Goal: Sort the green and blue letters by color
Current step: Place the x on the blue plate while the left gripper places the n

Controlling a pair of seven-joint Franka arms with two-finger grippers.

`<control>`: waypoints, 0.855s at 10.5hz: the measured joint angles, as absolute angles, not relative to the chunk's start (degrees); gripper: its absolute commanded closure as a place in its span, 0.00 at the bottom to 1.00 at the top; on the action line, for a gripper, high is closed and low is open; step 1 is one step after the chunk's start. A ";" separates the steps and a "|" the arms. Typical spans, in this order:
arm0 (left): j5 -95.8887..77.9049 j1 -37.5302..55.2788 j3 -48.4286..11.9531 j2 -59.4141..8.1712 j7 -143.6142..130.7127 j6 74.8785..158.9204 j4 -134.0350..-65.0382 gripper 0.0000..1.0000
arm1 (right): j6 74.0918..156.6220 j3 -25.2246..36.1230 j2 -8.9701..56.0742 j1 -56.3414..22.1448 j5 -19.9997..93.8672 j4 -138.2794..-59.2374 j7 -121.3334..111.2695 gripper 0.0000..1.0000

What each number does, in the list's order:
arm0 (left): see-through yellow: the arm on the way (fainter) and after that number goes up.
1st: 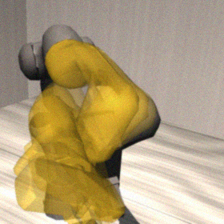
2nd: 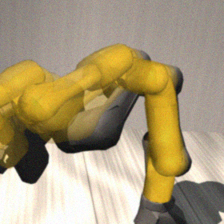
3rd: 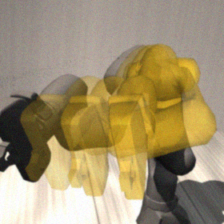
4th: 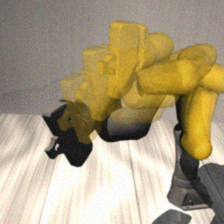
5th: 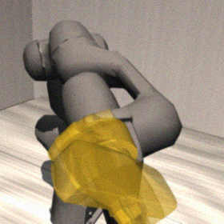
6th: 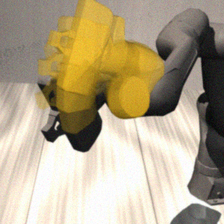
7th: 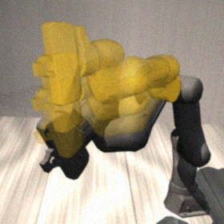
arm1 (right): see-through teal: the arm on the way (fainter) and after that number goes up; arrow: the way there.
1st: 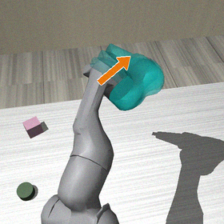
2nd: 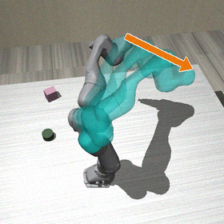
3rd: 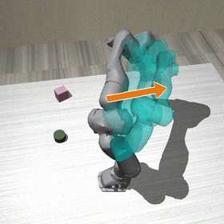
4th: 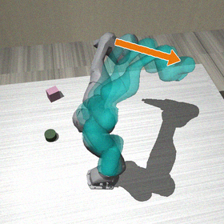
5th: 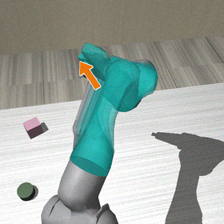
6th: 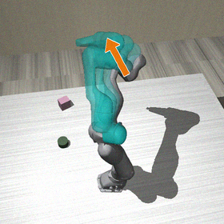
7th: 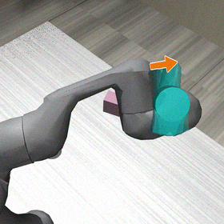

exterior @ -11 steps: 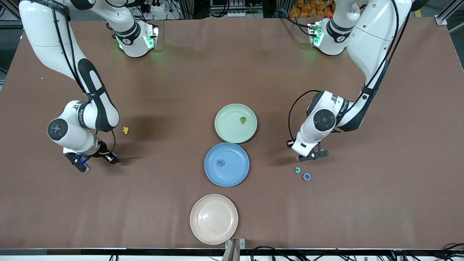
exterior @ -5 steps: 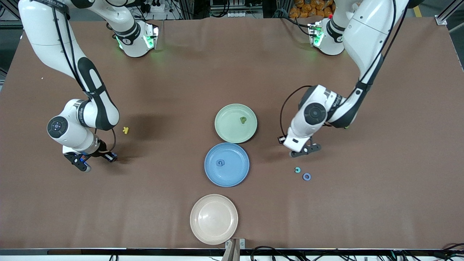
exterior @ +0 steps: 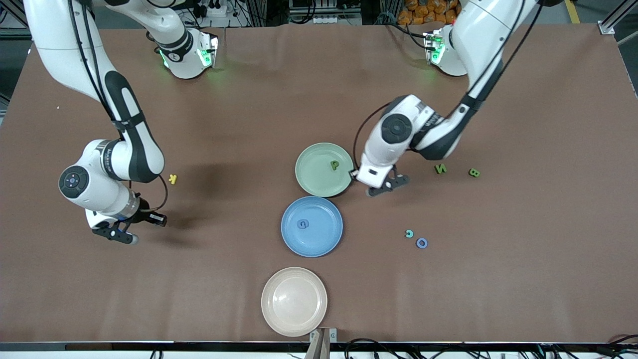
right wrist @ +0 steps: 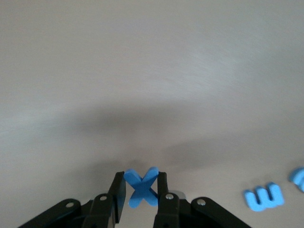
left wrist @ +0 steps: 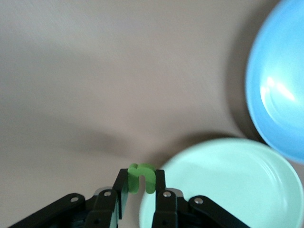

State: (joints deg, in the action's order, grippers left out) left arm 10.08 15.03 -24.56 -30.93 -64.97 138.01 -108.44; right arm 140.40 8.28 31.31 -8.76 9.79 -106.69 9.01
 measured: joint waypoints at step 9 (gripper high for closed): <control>10.08 29.29 -23.24 -34.61 -80.18 137.98 -102.93 0.00 | 139.77 6.00 33.60 -25.86 10.14 -98.56 7.50 1.00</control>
State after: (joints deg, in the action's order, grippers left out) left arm 10.08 29.29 -23.24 -34.61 -80.18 137.98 -102.93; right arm 139.77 6.00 33.60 -25.86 10.14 -98.56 7.50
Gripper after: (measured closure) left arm 0.586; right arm 0.687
